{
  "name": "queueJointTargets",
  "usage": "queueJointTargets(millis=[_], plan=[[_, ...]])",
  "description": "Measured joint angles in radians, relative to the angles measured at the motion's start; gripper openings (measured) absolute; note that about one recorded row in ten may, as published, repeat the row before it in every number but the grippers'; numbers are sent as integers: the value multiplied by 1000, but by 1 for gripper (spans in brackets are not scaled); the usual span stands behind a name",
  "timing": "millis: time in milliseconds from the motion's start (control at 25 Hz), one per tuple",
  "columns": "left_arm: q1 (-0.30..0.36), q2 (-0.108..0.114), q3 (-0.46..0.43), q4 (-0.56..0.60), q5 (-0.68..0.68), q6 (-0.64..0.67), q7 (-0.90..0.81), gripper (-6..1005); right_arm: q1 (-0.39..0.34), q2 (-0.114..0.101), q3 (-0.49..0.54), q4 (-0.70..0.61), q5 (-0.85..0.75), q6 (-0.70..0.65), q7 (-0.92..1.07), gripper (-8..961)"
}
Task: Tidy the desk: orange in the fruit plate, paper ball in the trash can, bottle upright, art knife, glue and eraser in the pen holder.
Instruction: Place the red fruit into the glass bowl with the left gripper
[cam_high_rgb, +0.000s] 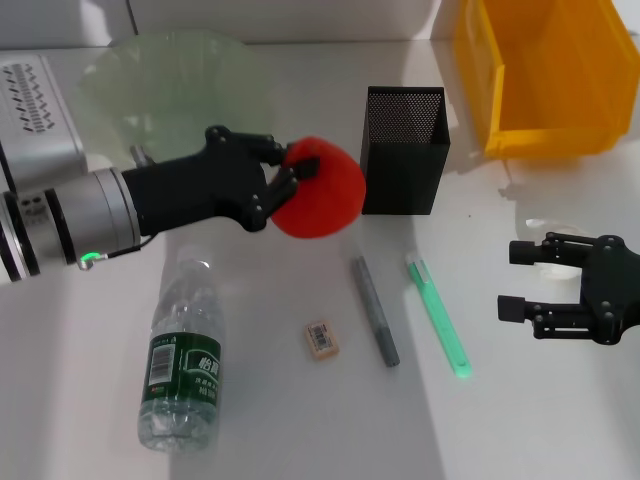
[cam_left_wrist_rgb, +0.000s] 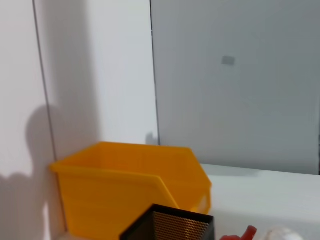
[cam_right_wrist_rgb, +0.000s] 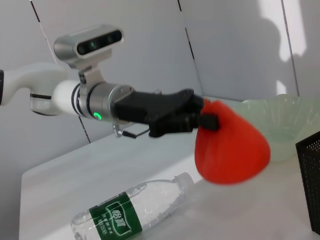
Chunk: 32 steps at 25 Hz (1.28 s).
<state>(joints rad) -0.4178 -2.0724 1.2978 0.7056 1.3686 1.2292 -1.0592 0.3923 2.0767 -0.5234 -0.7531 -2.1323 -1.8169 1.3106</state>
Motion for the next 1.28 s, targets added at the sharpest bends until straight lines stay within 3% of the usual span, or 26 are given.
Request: queueJointTargets(millis=[80, 280, 360, 680, 1280], plan=[[-2, -4, -93, 10, -43, -27, 28, 155, 3, 0, -1, 0, 0, 1, 3, 787], [-32, -3, -162, -58, -232, -122, 70, 115, 13, 0, -4, 2, 0, 1, 6, 787], [-48, 0, -166, -90, -297, -169, 115, 105, 13, 0, -5, 2, 0, 1, 6, 787], [-122, -2, -166, -187, -322, -324, 164, 67, 29, 0, -7, 19, -2, 1, 7, 787], [-122, -4, -161, -224, -385, -349, 216, 88, 25, 0, -8, 41, -8, 14, 4, 787]])
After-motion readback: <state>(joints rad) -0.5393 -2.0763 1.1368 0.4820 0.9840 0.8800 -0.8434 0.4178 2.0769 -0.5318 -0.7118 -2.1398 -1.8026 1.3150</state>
